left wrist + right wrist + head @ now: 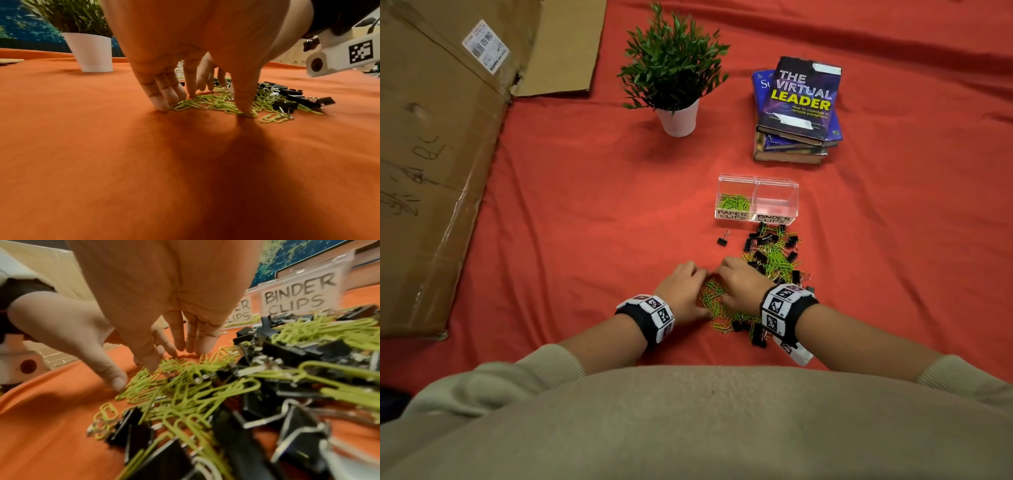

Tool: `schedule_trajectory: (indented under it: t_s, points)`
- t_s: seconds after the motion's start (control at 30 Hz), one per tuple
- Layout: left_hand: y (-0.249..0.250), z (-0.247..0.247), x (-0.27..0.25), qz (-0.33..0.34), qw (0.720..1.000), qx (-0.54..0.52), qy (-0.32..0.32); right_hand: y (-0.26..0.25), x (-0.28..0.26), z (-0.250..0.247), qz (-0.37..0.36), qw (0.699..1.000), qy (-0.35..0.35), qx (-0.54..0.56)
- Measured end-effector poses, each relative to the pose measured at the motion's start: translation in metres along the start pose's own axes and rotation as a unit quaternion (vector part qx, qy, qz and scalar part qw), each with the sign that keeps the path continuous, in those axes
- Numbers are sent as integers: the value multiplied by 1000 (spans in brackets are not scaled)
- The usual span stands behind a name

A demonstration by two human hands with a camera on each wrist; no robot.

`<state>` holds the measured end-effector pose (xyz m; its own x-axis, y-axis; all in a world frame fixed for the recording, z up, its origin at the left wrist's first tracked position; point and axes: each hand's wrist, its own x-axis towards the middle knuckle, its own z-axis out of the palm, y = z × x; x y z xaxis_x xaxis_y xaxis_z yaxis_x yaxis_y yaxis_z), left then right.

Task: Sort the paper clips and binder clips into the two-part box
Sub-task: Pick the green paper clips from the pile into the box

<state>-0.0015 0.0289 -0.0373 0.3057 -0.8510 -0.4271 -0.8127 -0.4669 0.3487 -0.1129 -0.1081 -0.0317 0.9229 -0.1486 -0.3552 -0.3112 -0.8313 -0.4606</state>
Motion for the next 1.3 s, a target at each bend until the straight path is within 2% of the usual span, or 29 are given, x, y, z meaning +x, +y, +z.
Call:
schedule_trajectory:
  t_s: [0.17, 0.37, 0.67, 0.83, 0.87, 0.97, 1.0, 1.07, 1.17, 1.3]
  points:
    - [3, 1, -1, -35, 999, -19, 19, -5, 5, 14, 5, 1000, -12, -28]
    - [-2, 1, 2, -31, 999, -15, 17, -6, 1, 20, 7, 1000, -14, -10]
    - [4, -2, 4, 0, 995, 104, -5, -3, -2, 19, 13, 998, -20, -64]
    - [14, -4, 3, 3, 986, 165, -22, 2, 7, -15, 79, 996, -51, 11]
    - [17, -6, 3, 6, 986, 169, -12, 5, 10, -25, 96, 994, -42, 32]
    - [12, -2, 9, -12, 991, 124, -45, 17, 25, -62, 142, 984, 14, 102]
    - [10, 0, 11, -15, 992, 119, -34, 21, 32, -74, 153, 981, 34, 110]
    - [13, -2, 10, 1, 992, 123, -12, 28, 47, -97, 172, 976, 66, 113]
    - [12, -6, 11, 10, 993, 119, -20, 34, 69, -118, 202, 971, 87, 92]
    - [9, -16, 19, -19, 998, 42, -43, 35, 87, -120, 213, 971, 95, 45]
